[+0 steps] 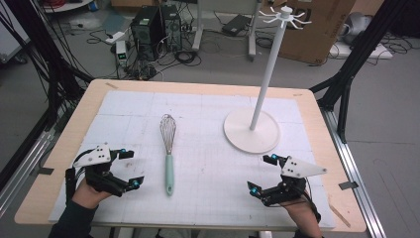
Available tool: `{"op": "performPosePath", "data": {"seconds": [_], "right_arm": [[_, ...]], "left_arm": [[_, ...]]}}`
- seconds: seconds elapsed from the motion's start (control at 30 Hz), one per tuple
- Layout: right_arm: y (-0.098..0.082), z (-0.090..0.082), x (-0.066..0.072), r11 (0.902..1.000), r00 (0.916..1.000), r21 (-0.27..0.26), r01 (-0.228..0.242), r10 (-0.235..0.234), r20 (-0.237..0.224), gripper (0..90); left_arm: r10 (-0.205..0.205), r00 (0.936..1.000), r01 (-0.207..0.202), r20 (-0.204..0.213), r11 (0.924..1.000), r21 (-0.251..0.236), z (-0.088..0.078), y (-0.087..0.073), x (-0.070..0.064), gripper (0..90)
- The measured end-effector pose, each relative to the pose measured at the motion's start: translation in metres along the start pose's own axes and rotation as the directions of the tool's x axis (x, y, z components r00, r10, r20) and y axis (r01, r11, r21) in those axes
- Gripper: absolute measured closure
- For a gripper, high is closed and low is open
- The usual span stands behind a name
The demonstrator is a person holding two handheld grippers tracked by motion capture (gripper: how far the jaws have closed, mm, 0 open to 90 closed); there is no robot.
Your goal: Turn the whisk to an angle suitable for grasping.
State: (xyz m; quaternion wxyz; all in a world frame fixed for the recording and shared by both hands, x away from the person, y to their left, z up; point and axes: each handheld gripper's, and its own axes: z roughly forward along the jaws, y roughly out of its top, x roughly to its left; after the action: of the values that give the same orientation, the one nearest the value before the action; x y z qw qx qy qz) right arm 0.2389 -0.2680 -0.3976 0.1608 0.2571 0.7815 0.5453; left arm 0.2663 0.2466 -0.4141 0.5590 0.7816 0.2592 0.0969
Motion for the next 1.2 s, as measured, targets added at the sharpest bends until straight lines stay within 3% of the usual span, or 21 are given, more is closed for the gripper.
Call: {"op": "performPosePath", "data": {"seconds": [0.2, 0.3, 0.4, 0.6, 0.97, 1.07, 1.13, 1.2], "right_arm": [[-0.001, -0.001, 0.0, 1.0, 1.0, 0.009, -0.003, 0.003, -0.006, 0.9], [0.003, -0.005, 0.002, 0.9999, 0.9999, -0.007, 0.012, -0.012, -0.009, 0.9], [0.001, -0.005, 0.0, 1.0, 1.0, -0.003, 0.0, 0.0, -0.01, 1.0], [0.001, -0.009, -0.002, 1.0, 1.0, -0.002, 0.0, 0.0, -0.006, 0.9], [0.0, -0.01, -0.003, 1.0, 0.9999, 0.001, -0.009, 0.009, -0.008, 1.0], [0.001, -0.011, -0.003, 1.0, 1.0, -0.003, 0.001, -0.001, -0.005, 1.0], [0.001, -0.012, -0.003, 1.0, 1.0, -0.006, -0.004, 0.004, -0.004, 1.0], [0.001, -0.012, -0.003, 1.0, 1.0, -0.007, -0.005, 0.005, -0.005, 1.0]], "left_arm": [[0.013, 0.9999, -0.013, -0.008, 0.9999, 0.011, 0.001, 0.0, -0.002, 1.7], [0.002, 0.9998, -0.003, 0.021, 1.0, 0.007, 0.001, 0.0, -0.001, 1.8], [0.006, 0.9998, -0.006, 0.021, 0.9998, 0.017, 0.002, 0.0, -0.001, 1.7], [0.035, 0.9993, -0.035, 0.011, 0.9992, 0.02, 0.004, 0.002, -0.004, 1.8], [0.054, 0.9978, -0.058, 0.039, 0.994, 0.093, 0.014, 0.01, -0.003, 2.3], [0.066, 0.9969, -0.071, 0.041, 0.9889, 0.13, 0.018, 0.012, -0.004, 2.3], [0.072, 0.997, -0.076, 0.027, 0.9806, 0.181, 0.023, 0.015, -0.005, 2.3], [0.077, 0.9968, -0.08, 0.023, 0.9778, 0.194, 0.025, 0.016, -0.006, 2.3]]}}
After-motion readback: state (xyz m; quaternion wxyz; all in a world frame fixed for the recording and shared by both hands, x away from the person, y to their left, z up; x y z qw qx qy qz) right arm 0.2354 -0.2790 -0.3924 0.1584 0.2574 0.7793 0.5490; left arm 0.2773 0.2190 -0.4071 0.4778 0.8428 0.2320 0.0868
